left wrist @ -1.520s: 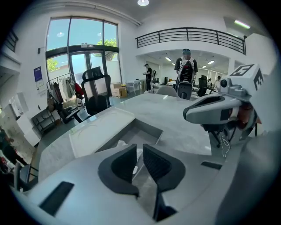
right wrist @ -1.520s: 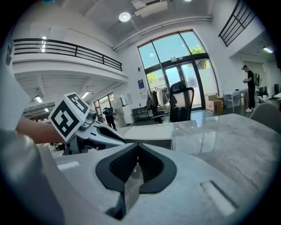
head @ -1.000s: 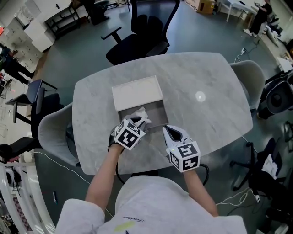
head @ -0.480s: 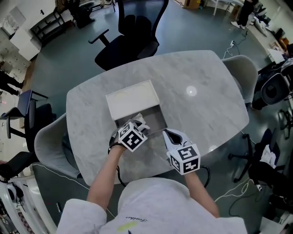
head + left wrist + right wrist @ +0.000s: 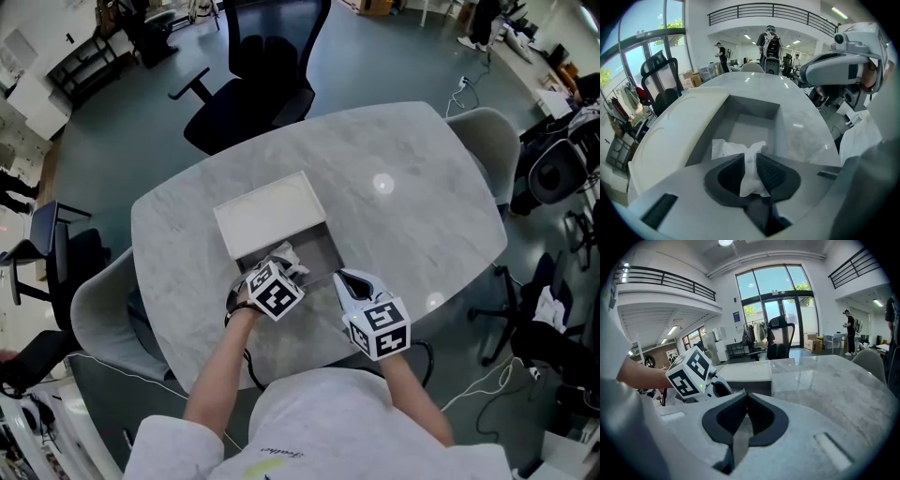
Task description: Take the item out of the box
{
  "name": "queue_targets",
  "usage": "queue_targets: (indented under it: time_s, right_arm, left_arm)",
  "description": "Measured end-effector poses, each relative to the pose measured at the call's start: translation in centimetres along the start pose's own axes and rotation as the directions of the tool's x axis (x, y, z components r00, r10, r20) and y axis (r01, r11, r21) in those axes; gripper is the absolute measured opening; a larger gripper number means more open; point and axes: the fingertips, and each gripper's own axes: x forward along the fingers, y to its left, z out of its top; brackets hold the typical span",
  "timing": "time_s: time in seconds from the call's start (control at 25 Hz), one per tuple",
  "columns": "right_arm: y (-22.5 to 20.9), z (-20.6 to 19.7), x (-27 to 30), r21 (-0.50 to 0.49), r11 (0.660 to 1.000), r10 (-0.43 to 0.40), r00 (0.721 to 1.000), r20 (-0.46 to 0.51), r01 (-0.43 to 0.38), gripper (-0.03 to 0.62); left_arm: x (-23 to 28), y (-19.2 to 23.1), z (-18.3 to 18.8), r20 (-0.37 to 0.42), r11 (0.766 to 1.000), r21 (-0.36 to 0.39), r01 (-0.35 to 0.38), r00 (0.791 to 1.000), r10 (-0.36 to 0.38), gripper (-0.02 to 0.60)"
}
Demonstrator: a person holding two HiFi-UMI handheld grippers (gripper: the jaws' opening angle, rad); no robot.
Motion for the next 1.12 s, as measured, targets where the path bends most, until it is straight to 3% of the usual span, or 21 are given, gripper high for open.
queue_targets:
  time_s: [0.28,0.68,1.12]
  right_arm:
    - [0.1,-0.1,-0.3,-0.001,1.0,-0.002,1.0,-0.001,0.002,0.005]
    - [-0.1,0.5,-1.5,-0.012,1.0,0.004,1.0,0.024,-0.003,0.005]
    - [-1.4,1.0,-3.6,-0.055,0.996,0.072,0.996,0.061,-0.069,0.005]
  left_arm:
    - [-0.1,0.1,0.2,0.023,1.0,-0.012,-0.014,1.0,0.015,0.025]
    - [-1.4,0.1,1.0,0.059,0.998,-0.059,-0.023,0.998,0.026,0.017]
    - [-3.7,-0.9,3.7,0.122,0.985,-0.122,-0.123,0.983,0.138,0.017]
